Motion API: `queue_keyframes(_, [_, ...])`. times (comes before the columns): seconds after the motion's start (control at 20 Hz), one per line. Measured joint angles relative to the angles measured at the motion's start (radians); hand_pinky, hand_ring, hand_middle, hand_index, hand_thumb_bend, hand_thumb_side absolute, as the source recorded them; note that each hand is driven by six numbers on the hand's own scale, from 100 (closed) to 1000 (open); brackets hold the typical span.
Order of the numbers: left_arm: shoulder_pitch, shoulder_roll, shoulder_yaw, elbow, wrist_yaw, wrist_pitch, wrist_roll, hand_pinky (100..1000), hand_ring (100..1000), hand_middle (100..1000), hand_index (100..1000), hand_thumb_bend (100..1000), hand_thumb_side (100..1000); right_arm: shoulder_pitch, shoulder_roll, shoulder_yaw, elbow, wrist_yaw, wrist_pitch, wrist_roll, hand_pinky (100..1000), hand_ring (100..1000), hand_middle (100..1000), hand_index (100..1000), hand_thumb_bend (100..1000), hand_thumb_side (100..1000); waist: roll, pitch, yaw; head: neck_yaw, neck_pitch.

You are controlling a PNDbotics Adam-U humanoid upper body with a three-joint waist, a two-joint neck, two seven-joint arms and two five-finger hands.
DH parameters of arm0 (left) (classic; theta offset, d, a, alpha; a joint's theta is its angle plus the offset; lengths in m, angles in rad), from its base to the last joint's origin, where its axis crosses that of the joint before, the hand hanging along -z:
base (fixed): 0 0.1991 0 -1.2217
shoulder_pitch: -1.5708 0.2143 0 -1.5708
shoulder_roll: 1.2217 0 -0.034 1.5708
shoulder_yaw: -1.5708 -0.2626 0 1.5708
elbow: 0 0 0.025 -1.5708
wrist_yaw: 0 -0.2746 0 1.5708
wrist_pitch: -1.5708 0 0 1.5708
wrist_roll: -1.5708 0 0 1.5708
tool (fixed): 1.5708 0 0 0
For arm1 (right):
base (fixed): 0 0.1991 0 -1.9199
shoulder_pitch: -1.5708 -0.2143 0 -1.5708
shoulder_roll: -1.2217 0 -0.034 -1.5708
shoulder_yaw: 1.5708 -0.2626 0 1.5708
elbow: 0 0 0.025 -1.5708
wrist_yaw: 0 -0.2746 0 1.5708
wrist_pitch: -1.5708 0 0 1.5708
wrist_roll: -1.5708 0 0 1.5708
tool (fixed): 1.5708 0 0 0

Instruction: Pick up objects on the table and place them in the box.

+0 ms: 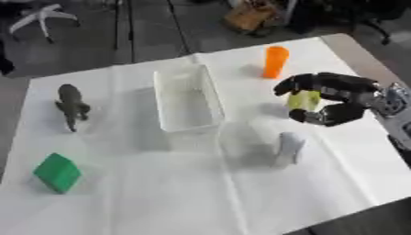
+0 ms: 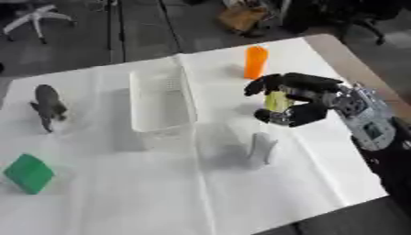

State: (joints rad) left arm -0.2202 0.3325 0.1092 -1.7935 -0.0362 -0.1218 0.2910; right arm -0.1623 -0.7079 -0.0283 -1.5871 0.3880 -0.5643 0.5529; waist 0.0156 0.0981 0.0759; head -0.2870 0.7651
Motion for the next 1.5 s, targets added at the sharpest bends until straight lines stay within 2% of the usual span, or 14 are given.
queue_keyframes(0.7, [0.0, 0.0, -0.001, 0.005, 0.0, 0.002, -0.002, 612, 668, 622, 742, 341, 1000, 0.057, -0.002, 0.025, -0.012, 0.014, -0.004, -0.004, 777, 859, 886, 917, 350, 967, -0.005, 0.0, 0.0, -0.003, 0.0])
queue_keyframes(0.85, [0.0, 0.0, -0.001, 0.005, 0.0, 0.002, -0.002, 613, 668, 622, 742, 341, 1000, 0.059, -0.002, 0.03, -0.012, 0.02, -0.003, -0.003, 786, 868, 892, 923, 366, 1000, -0.005, 0.0, 0.0, -0.003, 0.0])
queue_keyframes(1.2, [0.0, 0.0, -0.001, 0.005, 0.0, 0.002, -0.002, 613, 668, 622, 742, 341, 1000, 0.066, -0.002, 0.048, -0.009, 0.079, 0.016, 0.016, 788, 874, 899, 924, 407, 1000, -0.006, 0.0, 0.005, -0.006, 0.0])
queue_keyframes(1.5, [0.0, 0.0, -0.002, 0.005, 0.001, 0.002, -0.002, 613, 668, 622, 742, 341, 1000, 0.053, 0.0, 0.061, -0.005, 0.154, 0.012, 0.012, 783, 873, 900, 923, 452, 1000, -0.006, 0.0, 0.006, -0.008, 0.0])
